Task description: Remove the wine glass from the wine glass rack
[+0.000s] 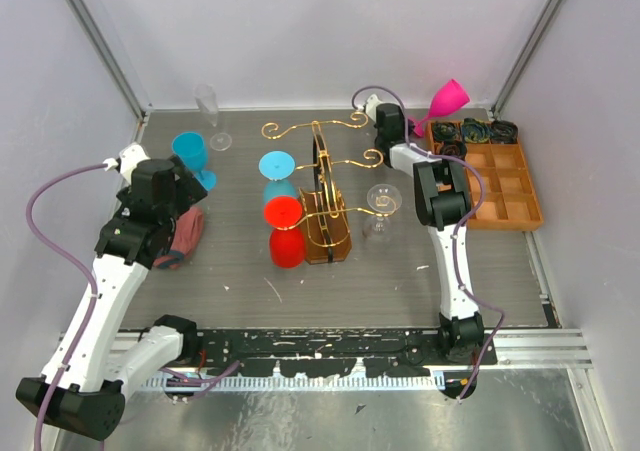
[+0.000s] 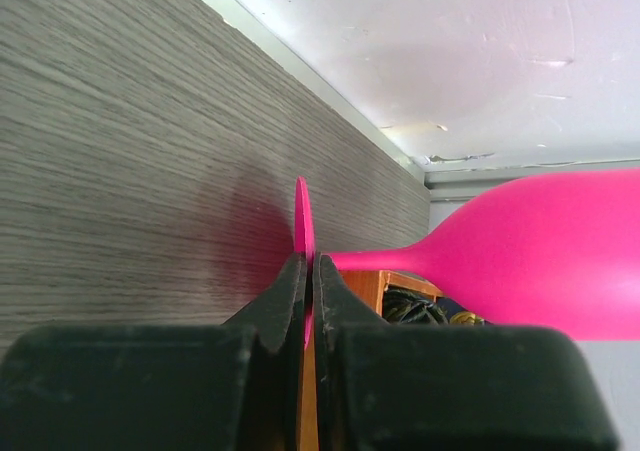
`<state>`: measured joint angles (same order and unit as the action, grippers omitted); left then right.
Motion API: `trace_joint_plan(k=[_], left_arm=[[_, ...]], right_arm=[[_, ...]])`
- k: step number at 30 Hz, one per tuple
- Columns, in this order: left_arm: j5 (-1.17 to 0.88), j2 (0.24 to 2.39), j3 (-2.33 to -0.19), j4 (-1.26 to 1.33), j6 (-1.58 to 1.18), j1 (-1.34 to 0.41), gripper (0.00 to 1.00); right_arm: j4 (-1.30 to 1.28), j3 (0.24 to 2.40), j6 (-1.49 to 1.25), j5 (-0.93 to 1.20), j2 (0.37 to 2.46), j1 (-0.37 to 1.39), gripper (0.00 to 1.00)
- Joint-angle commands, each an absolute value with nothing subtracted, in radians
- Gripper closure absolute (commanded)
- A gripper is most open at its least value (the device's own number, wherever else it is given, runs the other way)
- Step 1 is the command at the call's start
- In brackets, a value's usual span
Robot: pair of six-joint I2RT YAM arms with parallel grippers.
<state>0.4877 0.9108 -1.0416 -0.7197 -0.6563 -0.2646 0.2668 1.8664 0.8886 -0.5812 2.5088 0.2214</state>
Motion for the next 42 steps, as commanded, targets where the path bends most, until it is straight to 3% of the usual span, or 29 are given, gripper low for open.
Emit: trace_joint_plan(k=[1, 21, 24, 29, 42], left_arm=[[0.493, 0.906, -1.015, -0.680, -0.665, -0.264, 0.02], [0.511, 0.895, -1.006, -0.695, -0.666, -0.264, 0.02], [0.509, 0.897, -1.005, -0.694, -0.667, -0.264, 0.02], [0.516, 0.902, -1.003, -0.692, -0.667, -0.265, 0.02], [0.525, 0.890, -1.002, -0.698, -0.663, -0.264, 0.02]], right_arm=[[0.262, 1.828, 0.887, -0.547, 2.512, 0.235, 0.99], [0.048, 1.811, 0.808, -0.421, 2.518, 0.289, 0.99], [0.025, 1.816, 0.797, -0.406, 2.521, 0.293, 0.94], [-0.003, 1.826, 0.793, -0.404, 2.521, 0.298, 0.76], [-0.091, 1.763, 0.697, -0.231, 2.450, 0.298, 0.64]])
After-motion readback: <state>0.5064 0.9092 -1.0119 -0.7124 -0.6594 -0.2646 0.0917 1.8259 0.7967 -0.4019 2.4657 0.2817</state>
